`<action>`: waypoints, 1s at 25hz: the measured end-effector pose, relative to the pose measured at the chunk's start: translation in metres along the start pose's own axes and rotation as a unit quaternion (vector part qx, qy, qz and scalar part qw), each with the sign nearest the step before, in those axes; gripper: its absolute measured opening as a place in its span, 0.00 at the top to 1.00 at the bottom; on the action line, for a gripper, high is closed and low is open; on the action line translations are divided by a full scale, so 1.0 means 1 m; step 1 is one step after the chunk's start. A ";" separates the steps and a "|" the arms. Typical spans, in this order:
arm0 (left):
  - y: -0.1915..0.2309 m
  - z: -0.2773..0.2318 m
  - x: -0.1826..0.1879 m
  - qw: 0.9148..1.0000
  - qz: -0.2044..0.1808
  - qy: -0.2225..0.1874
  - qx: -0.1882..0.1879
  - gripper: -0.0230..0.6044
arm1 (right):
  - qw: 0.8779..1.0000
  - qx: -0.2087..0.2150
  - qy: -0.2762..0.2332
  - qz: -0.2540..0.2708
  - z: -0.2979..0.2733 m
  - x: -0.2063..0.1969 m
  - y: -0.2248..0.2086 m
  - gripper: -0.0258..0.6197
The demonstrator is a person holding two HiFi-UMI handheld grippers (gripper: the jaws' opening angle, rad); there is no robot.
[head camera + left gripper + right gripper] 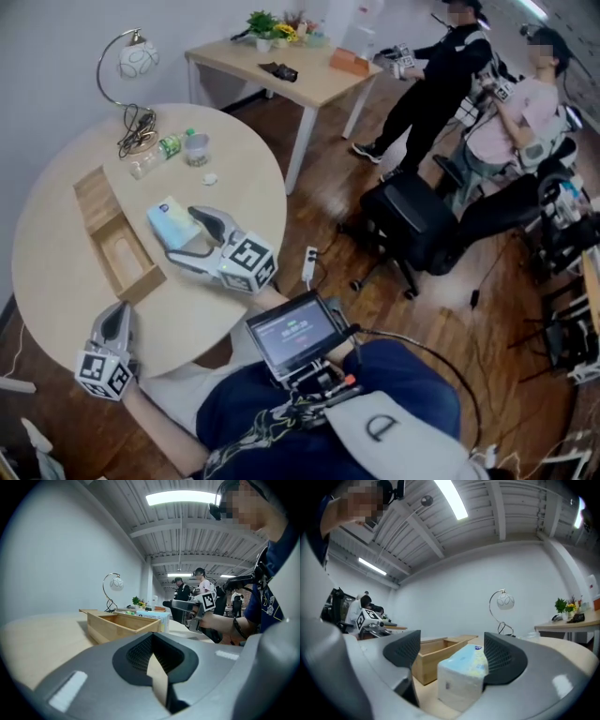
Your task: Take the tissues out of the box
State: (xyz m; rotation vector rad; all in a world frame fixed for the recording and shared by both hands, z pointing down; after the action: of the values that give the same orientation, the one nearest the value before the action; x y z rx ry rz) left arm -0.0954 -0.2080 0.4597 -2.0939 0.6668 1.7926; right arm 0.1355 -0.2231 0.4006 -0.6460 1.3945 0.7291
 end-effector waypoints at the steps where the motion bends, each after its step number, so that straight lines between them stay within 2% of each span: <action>1: 0.000 0.001 0.000 1.000 0.000 0.000 0.002 0.96 | 1.000 0.013 -0.003 -0.006 0.002 0.001 0.009 0.32; 4: -0.003 0.003 0.002 1.000 0.000 0.001 0.004 0.96 | 0.998 0.062 -0.011 -0.005 0.007 0.003 0.038 0.33; 7: -0.004 0.001 0.005 1.000 -0.002 0.000 0.001 0.96 | 0.995 0.099 -0.029 0.002 0.010 0.004 0.061 0.40; 12: -0.004 -0.001 0.003 1.000 -0.002 -0.002 0.000 0.96 | 0.987 0.155 -0.044 0.001 0.001 0.001 0.093 0.41; 25: -0.007 -0.002 0.005 1.000 -0.004 -0.004 -0.001 0.96 | 0.979 0.198 -0.042 -0.009 -0.012 -0.007 0.118 0.43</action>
State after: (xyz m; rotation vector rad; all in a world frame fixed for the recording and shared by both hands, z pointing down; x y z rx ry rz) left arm -0.0893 -0.2039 0.4548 -2.0862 0.6542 1.7981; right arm 0.0358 -0.1588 0.4092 -0.3107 1.4018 0.4387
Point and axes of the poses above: the fingertips, and each gripper's own axes: z backward along the fingers, y to its left, x out of its top, the point moved 4 cm from there along z, backward along the fingers, and after that the axes turned 5 degrees about x, right-handed, at the moved point
